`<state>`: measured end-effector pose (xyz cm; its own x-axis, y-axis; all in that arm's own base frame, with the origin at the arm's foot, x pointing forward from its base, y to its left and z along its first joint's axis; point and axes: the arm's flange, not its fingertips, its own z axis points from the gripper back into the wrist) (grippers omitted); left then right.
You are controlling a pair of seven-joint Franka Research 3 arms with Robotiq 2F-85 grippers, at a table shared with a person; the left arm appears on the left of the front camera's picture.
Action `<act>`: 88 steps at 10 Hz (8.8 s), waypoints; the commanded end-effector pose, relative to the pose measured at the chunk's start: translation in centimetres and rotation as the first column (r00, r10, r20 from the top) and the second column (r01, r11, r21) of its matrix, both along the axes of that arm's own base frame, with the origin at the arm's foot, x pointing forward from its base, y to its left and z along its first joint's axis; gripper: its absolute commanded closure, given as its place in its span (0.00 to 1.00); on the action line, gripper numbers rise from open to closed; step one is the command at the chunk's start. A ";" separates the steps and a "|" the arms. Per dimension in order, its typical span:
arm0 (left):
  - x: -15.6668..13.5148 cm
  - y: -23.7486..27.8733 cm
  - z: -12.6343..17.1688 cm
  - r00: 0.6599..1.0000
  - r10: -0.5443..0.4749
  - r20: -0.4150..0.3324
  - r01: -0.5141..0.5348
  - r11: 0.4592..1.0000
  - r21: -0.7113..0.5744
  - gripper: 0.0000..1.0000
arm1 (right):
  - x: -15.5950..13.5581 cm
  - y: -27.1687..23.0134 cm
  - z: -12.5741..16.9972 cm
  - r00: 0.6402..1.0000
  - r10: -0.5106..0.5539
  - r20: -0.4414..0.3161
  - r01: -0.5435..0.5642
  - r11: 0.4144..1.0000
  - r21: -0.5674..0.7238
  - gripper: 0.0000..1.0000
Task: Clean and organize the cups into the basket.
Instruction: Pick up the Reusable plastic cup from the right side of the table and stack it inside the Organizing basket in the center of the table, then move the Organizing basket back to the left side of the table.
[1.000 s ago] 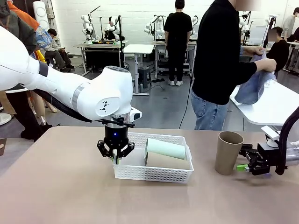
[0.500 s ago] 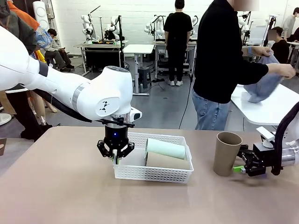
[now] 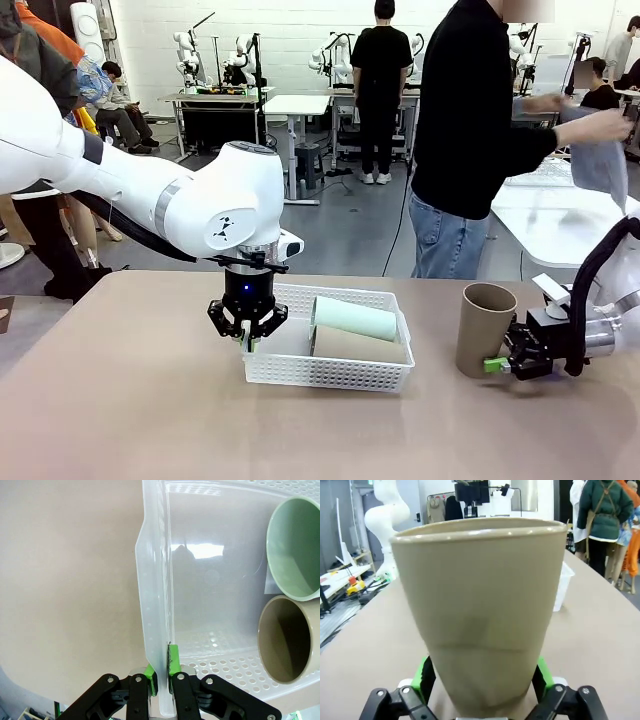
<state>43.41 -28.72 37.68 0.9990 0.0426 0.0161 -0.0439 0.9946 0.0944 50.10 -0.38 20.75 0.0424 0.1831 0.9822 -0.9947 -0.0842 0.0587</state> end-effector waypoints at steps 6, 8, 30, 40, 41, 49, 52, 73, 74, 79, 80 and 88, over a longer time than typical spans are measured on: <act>0.0 -0.1 0.2 1.000 0.001 0.003 -0.001 1.000 -0.003 1.00 | 0.0 0.4 0.3 0.999 -0.034 0.035 0.032 0.999 0.044 1.00; 0.0 -0.1 0.2 1.000 0.001 0.003 -0.001 1.000 -0.003 1.00 | 0.0 0.3 0.2 0.998 -0.040 0.041 0.038 0.998 0.047 1.00; 0.0 -0.1 0.2 1.000 0.001 0.003 -0.001 1.000 -0.003 1.00 | -4.6 22.2 24.9 0.990 0.107 0.091 0.012 0.587 -0.809 0.20; 0.0 -0.1 0.2 1.000 0.001 0.003 -0.001 1.000 -0.003 1.00 | -0.6 29.6 20.4 0.989 0.116 0.095 0.021 0.521 -0.853 0.20; 0.0 -0.1 0.2 1.000 0.001 0.003 -0.001 1.000 -0.003 1.00 | -0.2 29.8 19.9 0.990 0.112 0.086 0.015 0.522 -0.853 0.20; 0.0 -0.1 0.2 1.000 0.001 0.003 -0.001 1.000 -0.003 1.00 | 0.6 27.9 18.8 0.996 0.071 0.045 0.004 0.488 -0.873 0.20; 0.0 -0.1 0.2 1.000 0.001 0.003 -0.001 1.000 -0.003 1.00 | 0.8 27.7 18.3 0.997 0.065 0.033 -0.003 0.481 -0.877 0.20; 0.0 -0.1 0.2 1.000 0.001 0.003 -0.001 1.000 -0.003 1.00 | -3.4 -7.2 26.2 0.984 -0.145 0.105 0.165 0.961 -0.220 0.00; 0.0 -0.1 0.2 1.000 0.001 0.003 -0.001 1.000 -0.003 1.00 | -3.2 -8.2 24.9 0.981 -0.164 0.101 0.181 0.964 -0.197 0.00; 0.0 -0.1 0.2 1.000 0.001 0.003 -0.001 1.000 -0.003 1.00 | -4.0 -9.4 23.3 0.982 -0.173 0.077 0.185 0.960 -0.210 0.00; 0.0 -0.1 0.2 1.000 0.001 0.003 -0.001 1.000 -0.003 1.00 | -4.0 -9.4 23.3 0.982 -0.173 0.077 0.185 0.960 -0.210 0.00; 0.0 -0.1 0.2 1.000 0.001 0.003 -0.001 1.000 -0.003 1.00 | -4.0 -9.4 23.3 0.982 -0.173 0.077 0.185 0.960 -0.210 0.00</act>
<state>43.42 -28.72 37.65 0.9990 0.0427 0.0156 -0.0440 0.9945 0.0946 46.32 -9.81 43.84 0.0275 0.3834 0.9232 -0.9940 0.1085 -0.0154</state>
